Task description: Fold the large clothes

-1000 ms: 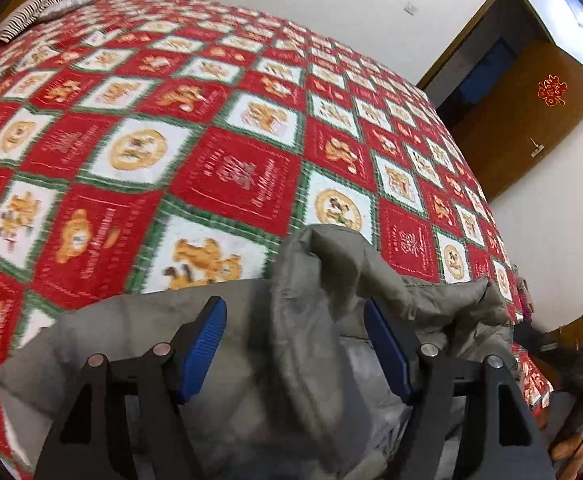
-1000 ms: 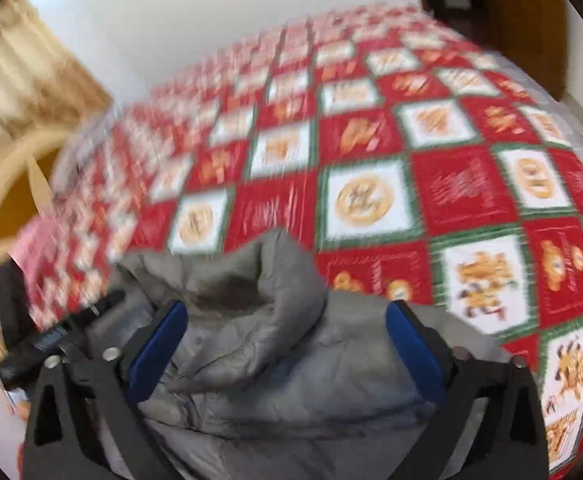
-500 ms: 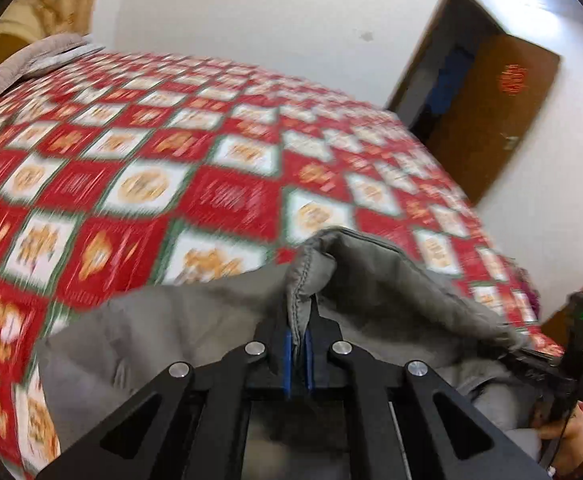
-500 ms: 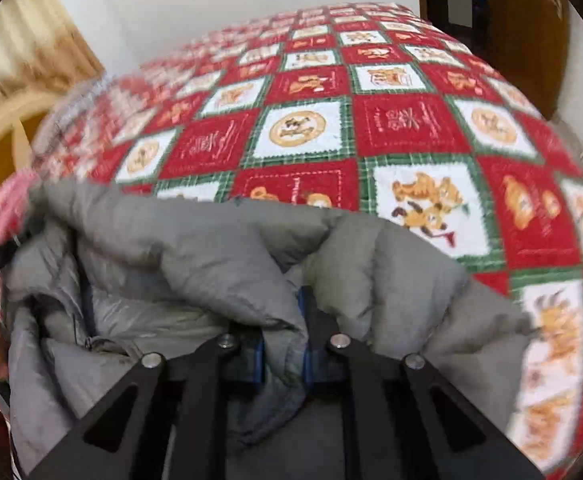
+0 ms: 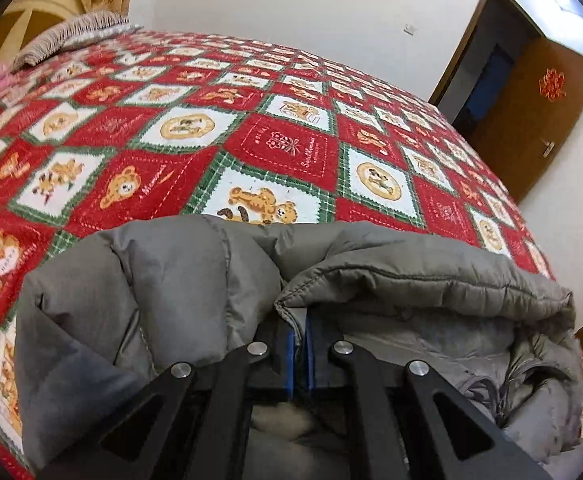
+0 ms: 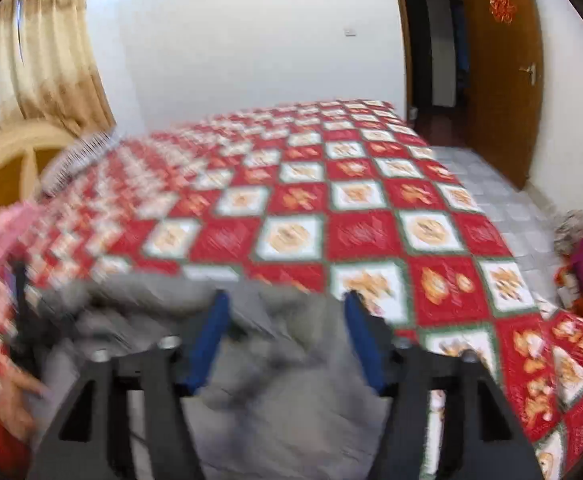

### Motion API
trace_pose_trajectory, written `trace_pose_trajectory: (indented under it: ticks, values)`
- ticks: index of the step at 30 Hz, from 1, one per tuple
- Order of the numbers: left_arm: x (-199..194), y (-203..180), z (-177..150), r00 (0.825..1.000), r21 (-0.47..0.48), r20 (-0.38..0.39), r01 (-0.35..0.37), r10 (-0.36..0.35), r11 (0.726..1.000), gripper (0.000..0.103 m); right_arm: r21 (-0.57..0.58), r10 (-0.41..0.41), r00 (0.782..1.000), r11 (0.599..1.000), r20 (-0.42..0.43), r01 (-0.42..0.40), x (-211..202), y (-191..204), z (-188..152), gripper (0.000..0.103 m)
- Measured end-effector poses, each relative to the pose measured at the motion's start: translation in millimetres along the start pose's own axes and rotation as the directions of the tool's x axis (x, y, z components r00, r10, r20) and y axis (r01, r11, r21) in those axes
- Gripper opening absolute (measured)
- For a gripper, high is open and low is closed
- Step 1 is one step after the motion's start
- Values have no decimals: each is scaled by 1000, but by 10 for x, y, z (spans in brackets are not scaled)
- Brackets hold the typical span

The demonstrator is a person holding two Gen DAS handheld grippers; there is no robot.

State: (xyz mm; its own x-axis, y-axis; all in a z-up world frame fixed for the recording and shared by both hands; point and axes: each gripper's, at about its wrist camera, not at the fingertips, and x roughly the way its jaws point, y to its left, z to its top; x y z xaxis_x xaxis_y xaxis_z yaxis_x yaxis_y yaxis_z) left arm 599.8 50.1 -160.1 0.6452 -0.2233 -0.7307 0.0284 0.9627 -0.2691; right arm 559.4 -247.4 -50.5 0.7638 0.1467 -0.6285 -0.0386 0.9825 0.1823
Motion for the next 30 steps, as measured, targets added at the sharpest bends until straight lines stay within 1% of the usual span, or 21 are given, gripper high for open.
trace_pose_trajectory:
  ticks: [2, 3, 4, 5, 6, 8, 9, 10, 11, 12, 13, 15, 17, 19, 20, 22, 24, 25, 26, 28, 30]
  values:
    - [0, -16, -6, 1000, 11, 2, -12, 12, 1000, 5, 155, 66, 996, 986, -53, -57, 195, 76, 233, 46]
    - [2, -9, -7, 1000, 12, 2, -13, 13, 1000, 6, 256, 106, 991, 963, -83, -81, 339, 94, 255, 46]
    - [2, -2, -10, 1000, 13, 3, -14, 14, 1000, 6, 355, 145, 983, 930, -113, -96, 500, 89, 234, 46]
    - [0, 1, -13, 1000, 13, 3, -14, 14, 1000, 6, 423, 172, 973, 901, -154, -92, 704, 111, 172, 46]
    - [-3, 6, -18, 1000, 13, 4, -14, 14, 1000, 6, 424, 161, 969, 903, -186, -68, 821, 141, 107, 46]
    - [-3, 5, -18, 1000, 11, 3, -12, 12, 1000, 6, 329, 27, 961, 942, -275, 68, 1087, 231, -102, 45]
    - [-5, 8, -21, 1000, 9, 2, -8, 8, 1000, 6, 287, 0, 951, 954, -309, 93, 1198, 237, -258, 41]
    - [-5, 17, -19, 1000, 2, -1, 1, -1, 1000, 6, 240, -1, 951, 968, -310, 79, 1249, 248, -369, 38]
    - [-6, 35, -14, 1000, -10, -8, 16, -16, 1000, 6, 140, -26, 965, 988, -261, 65, 1230, 306, -437, 38]
    - [-16, 68, -9, 999, -32, -23, 43, -44, 999, 6, 9, -73, 972, 997, -224, 77, 1217, 400, -498, 38]
    - [-65, 117, -10, 996, -66, -44, 77, -80, 995, 6, -54, -100, 974, 994, -202, 91, 1218, 463, -543, 38]
    - [-204, 165, -17, 992, -89, -67, 100, -107, 991, 6, -131, -162, 972, 981, -171, 141, 1226, 574, -597, 39]
    - [-460, 180, -31, 992, -73, -61, 108, -112, 992, 6, -187, -214, 965, 965, -153, 184, 1253, 669, -631, 39]
    - [-750, 137, 8, 992, -45, -8, 123, -124, 991, 6, -215, -236, 962, 955, -137, 204, 1255, 712, -641, 40]
    - [-891, 38, 82, 991, -24, 29, 131, -130, 991, 6, -214, -236, 962, 955, -134, 204, 1252, 703, -650, 40]
    - [-977, -177, 209, 987, 20, 61, 145, -146, 989, 6, -205, -227, 965, 959, -133, 198, 1233, 662, -647, 40]
    - [-898, -527, 406, 979, 74, 79, 184, -190, 980, 6, -201, -223, 966, 960, -130, 195, 1213, 675, -650, 41]
    - [-791, -652, 467, 977, 83, 71, 196, -202, 977, 6, -200, -221, 967, 961, -127, 193, 1204, 678, -651, 41]
    - [-650, -749, 515, 979, 90, 52, 191, -196, 978, 6, -199, -215, 968, 962, -127, 188, 1198, 678, -652, 41]
    - [-257, -906, 508, 994, 105, -14, 112, -111, 988, 6, -187, -200, 972, 967, -126, 175, 1178, 669, -663, 41]
    - [16, -916, 350, 996, 129, -85, 52, -41, 990, 6, -157, -165, 978, 977, -129, 145, 1155, 614, -664, 41]
